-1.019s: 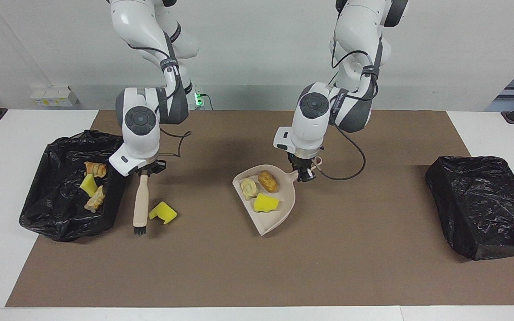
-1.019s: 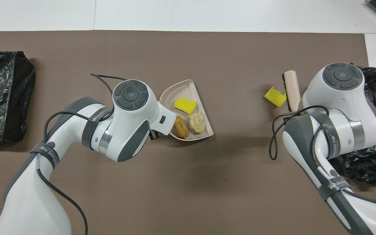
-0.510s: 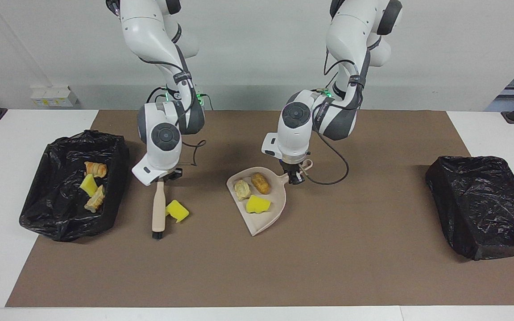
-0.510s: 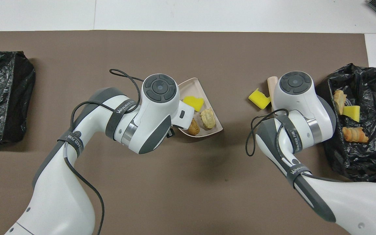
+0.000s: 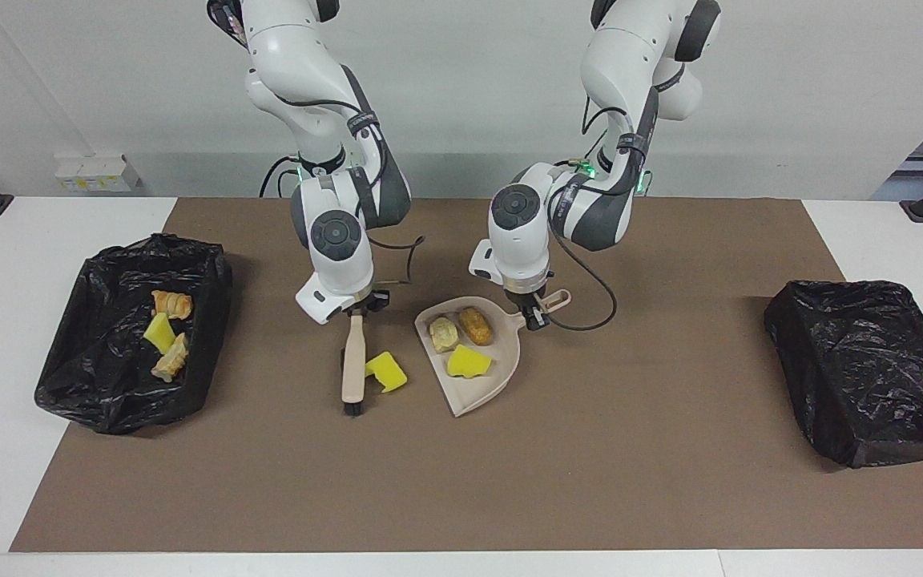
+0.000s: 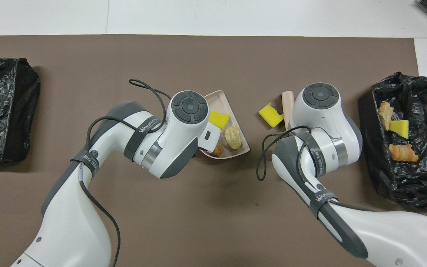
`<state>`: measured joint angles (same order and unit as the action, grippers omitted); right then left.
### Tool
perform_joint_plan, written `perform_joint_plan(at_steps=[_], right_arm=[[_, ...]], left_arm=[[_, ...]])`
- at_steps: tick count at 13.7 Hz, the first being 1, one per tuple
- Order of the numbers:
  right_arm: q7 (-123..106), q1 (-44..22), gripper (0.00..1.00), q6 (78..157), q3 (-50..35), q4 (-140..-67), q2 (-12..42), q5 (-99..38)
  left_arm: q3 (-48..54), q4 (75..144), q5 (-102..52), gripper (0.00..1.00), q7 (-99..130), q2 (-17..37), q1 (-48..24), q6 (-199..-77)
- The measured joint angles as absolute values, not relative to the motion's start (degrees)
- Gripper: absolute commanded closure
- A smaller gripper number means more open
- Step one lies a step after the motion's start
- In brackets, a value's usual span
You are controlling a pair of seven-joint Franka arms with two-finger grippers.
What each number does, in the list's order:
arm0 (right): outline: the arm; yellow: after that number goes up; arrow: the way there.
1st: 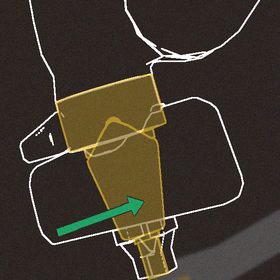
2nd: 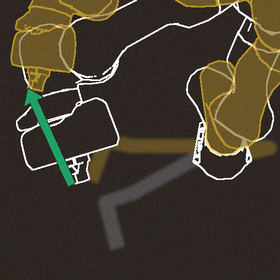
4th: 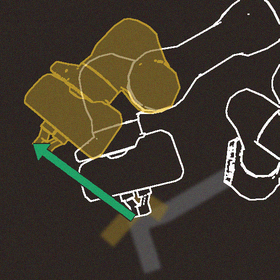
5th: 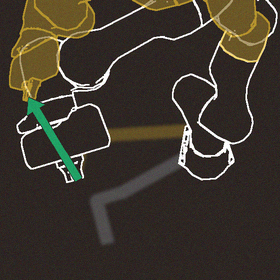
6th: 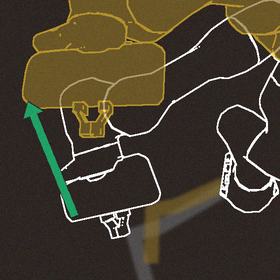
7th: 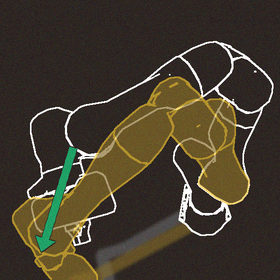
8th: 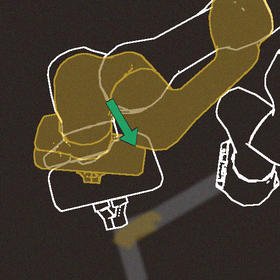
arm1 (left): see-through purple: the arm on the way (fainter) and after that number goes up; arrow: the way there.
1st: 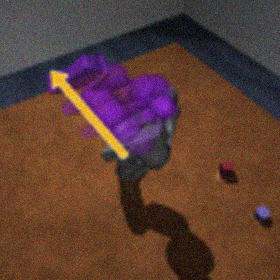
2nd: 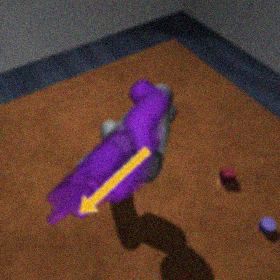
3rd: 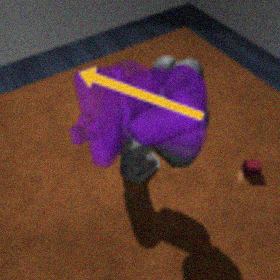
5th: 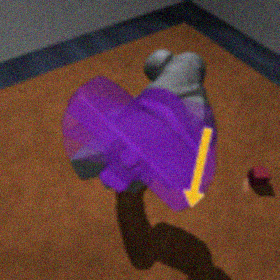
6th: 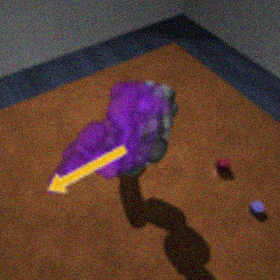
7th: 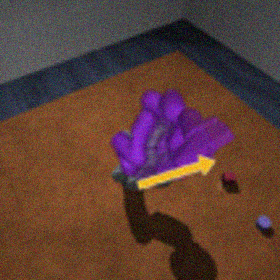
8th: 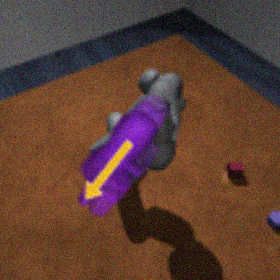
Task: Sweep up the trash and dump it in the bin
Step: 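Carry the loaded dustpan with the left gripper toward the nearby black bag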
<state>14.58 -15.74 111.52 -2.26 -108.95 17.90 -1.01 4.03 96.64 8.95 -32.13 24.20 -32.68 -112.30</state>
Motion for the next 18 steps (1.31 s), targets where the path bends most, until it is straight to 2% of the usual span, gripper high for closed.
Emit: perform_joint_plan(at_steps=[6,8,12,18], right_arm=[[-6.46,-16.93,1.00,111.41,-3.25,-108.86,17.87,-20.91],[-9.00,-17.21,1.00,110.50,-3.36,-108.71,16.93,-23.83],[-9.05,-16.57,1.00,104.20,-3.05,-108.69,13.22,-22.36],[-9.15,-11.01,1.00,103.41,-2.77,-108.76,13.13,-15.13]], left_arm=[[3.99,97.23,11.04,1.00,-36.82,23.86,-32.68,-112.80],[3.87,97.66,11.81,1.00,-40.32,23.83,-32.62,-114.24],[3.61,101.12,11.88,1.00,-46.87,22.66,-30.48,-121.71],[3.55,106.05,11.90,1.00,-49.32,20.16,-28.60,-128.79]])
